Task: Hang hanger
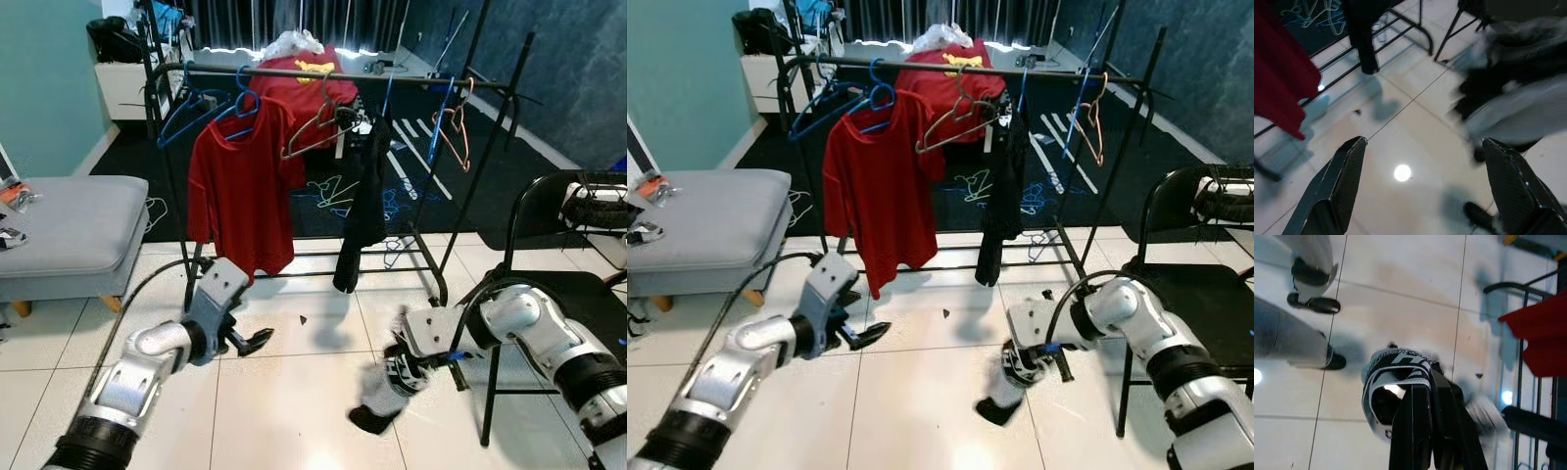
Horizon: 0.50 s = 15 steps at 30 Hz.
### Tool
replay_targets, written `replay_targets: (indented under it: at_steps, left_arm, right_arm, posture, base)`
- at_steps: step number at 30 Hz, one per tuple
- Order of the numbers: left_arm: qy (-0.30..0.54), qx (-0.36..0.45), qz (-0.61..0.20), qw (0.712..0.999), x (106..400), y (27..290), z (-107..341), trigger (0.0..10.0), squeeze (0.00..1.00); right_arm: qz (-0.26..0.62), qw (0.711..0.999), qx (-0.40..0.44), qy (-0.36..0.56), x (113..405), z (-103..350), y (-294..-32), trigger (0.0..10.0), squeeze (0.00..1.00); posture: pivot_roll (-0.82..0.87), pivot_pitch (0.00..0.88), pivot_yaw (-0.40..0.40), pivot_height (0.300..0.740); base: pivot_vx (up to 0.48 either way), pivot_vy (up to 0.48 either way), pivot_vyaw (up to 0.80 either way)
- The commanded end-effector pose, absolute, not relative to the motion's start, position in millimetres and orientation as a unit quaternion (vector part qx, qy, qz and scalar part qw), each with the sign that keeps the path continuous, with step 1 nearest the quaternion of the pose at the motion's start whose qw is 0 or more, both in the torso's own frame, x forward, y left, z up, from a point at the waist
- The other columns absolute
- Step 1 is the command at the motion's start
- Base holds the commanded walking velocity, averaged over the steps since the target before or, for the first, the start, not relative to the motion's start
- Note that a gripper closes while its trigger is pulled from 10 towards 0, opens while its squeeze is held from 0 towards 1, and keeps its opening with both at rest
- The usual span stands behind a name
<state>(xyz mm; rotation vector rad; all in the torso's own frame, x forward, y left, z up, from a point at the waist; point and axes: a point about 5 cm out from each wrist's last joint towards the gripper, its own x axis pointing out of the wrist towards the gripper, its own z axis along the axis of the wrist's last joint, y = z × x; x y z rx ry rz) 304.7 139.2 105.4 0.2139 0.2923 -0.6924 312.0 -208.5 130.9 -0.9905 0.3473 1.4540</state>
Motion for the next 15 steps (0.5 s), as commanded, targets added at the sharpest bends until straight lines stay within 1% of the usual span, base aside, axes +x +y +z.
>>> replay_targets:
  at_steps: [1, 3, 4, 6, 7, 8, 9, 10, 11, 12, 13, 14, 15]
  left_arm:
    - [0.149, 0.100, -0.324, 0.929, 309.3, 134.5, 103.1, 10.0, 0.00]
    - [0.149, 0.100, -0.324, 0.929, 309.3, 134.5, 103.1, 10.0, 0.00]
    - [0.145, 0.089, -0.315, 0.934, 312.6, 131.8, 105.8, 10.0, 1.00]
    - [0.139, 0.080, -0.319, 0.934, 313.3, 127.5, 109.7, 10.0, 1.00]
    - [0.141, 0.080, -0.322, 0.933, 312.5, 124.8, 111.0, 10.0, 1.00]
    - [0.145, 0.081, -0.327, 0.930, 310.6, 123.1, 111.7, 10.0, 1.00]
    - [0.145, 0.081, -0.327, 0.930, 310.6, 123.1, 111.7, 10.0, 1.00]
    - [0.148, 0.083, -0.331, 0.928, 308.8, 122.5, 111.6, 10.0, 1.00]
    - [0.148, 0.083, -0.331, 0.928, 308.8, 122.5, 111.6, 10.0, 1.00]
    - [0.153, 0.086, -0.330, 0.927, 307.6, 123.1, 111.1, 10.0, 1.00]
    - [0.153, 0.086, -0.330, 0.927, 307.6, 123.1, 111.1, 10.0, 1.00]
    - [0.155, 0.105, -0.332, 0.924, 305.5, 124.0, 110.1, 10.0, 0.69]
    - [0.155, 0.125, -0.333, 0.922, 303.7, 125.2, 109.3, 10.0, 0.00]
  right_arm:
    - [0.631, 0.629, -0.429, 0.150, 313.3, 131.4, -211.3, 0.0, 0.00]
    - [0.631, 0.629, -0.429, 0.150, 313.3, 131.4, -211.3, 0.0, 0.00]
    - [0.630, 0.627, -0.431, 0.156, 314.1, 131.2, -213.4, 0.0, 0.00]
    - [0.616, 0.633, -0.437, 0.167, 317.6, 131.6, -216.6, 0.0, 0.00]
    - [0.586, 0.641, -0.456, 0.194, 324.6, 131.6, -221.1, 0.0, 0.00]
    - [0.557, 0.658, -0.457, 0.218, 331.6, 133.2, -222.5, 0.0, 0.00]
    - [0.557, 0.658, -0.457, 0.218, 331.6, 133.2, -222.5, 0.0, 0.00]
    - [0.537, 0.674, -0.451, 0.233, 336.5, 134.4, -221.9, 0.0, 0.00]
    - [0.537, 0.674, -0.451, 0.233, 336.5, 134.4, -221.9, 0.0, 0.00]
    - [0.532, 0.695, -0.424, 0.234, 340.5, 135.3, -214.1, 0.0, 0.00]
    - [0.532, 0.695, -0.424, 0.234, 340.5, 135.3, -214.1, 0.0, 0.00]
    - [0.535, 0.702, -0.410, 0.230, 342.5, 134.2, -204.4, 0.0, 0.00]
    - [0.535, 0.708, -0.402, 0.228, 344.7, 132.8, -197.1, 0.0, 0.00]
  posture:
    - [-0.19, 0.027, -0.074, 0.740]
    - [-0.19, 0.027, -0.074, 0.740]
    - [-0.19, 0.030, -0.078, 0.740]
    - [-0.19, 0.032, -0.081, 0.740]
    - [-0.20, 0.030, -0.083, 0.740]
    - [-0.20, 0.038, -0.089, 0.740]
    - [-0.20, 0.038, -0.089, 0.740]
    - [-0.19, 0.039, -0.090, 0.740]
    - [-0.19, 0.039, -0.090, 0.740]
    - [-0.19, 0.041, -0.094, 0.740]
    - [-0.19, 0.041, -0.094, 0.740]
    - [-0.19, 0.046, -0.101, 0.740]
    - [-0.19, 0.055, -0.111, 0.740]
  base:
    - [0.000, 0.000, 0.00]
    - [0.000, 0.000, 0.00]
    - [0.000, 0.000, 0.00]
    - [0.000, 0.000, 0.00]
    - [0.000, 0.000, 0.00]
    - [0.000, 0.000, 0.00]
    - [0.000, 0.000, 0.00]
    - [0.000, 0.000, 0.00]
    - [0.000, 0.000, 0.00]
    - [0.000, 0.000, 0.00]
    - [0.000, 0.000, 0.00]
    - [0.000, 0.000, 0.00]
    - [0.000, 0.000, 0.00]
